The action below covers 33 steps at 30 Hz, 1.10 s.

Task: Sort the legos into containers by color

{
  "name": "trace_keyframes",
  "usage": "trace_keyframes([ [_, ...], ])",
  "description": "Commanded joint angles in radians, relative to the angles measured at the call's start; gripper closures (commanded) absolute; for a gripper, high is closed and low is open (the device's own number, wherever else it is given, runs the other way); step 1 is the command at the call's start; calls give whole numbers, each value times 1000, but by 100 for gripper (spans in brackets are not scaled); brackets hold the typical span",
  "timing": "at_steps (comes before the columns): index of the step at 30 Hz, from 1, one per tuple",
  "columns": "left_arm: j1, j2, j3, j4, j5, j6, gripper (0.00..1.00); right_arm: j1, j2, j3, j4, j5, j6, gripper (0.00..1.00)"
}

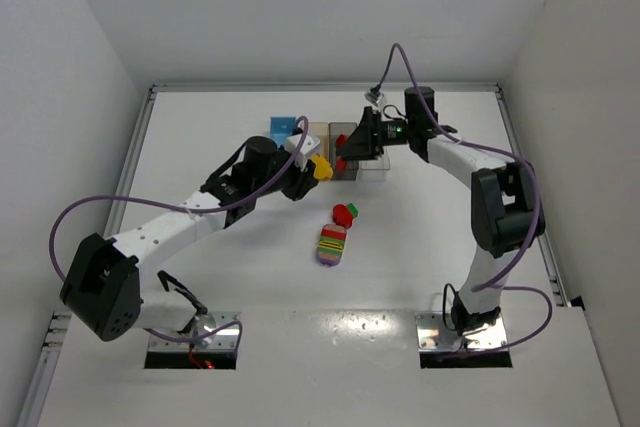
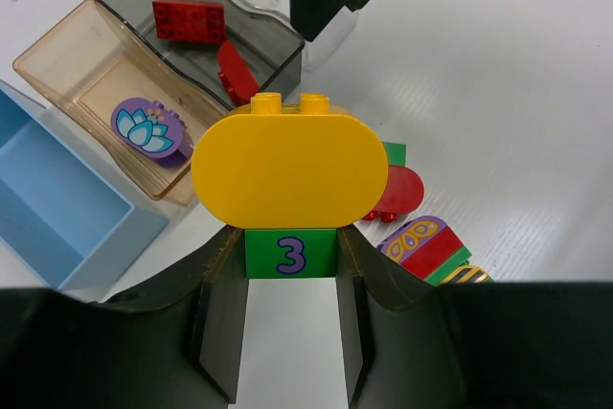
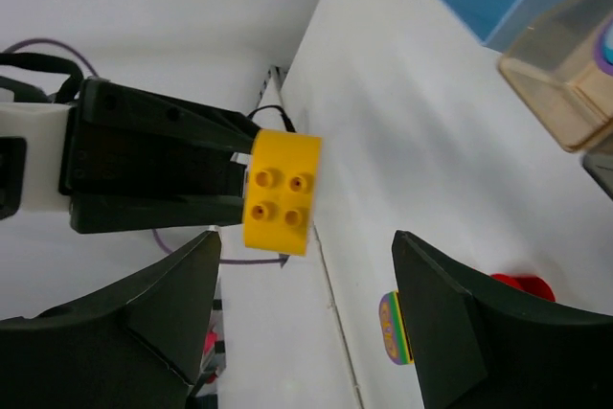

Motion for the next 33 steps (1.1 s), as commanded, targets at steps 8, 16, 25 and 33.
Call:
trace_keyframes([
  [8,-20,-29,1,24,-2,16,93,90,24,75,54,-56,-6,24],
  [16,-29,-38,11,33,-20,26,93,130,46,95,-18,-31,-83,28],
  [25,-38,-38,1,42,-39,16,93,139,36,86,-75,-22,-169,100],
  [33,-38,-96,-78,42,-56,-20,93,14,-6,113,-85,19,-200,100],
])
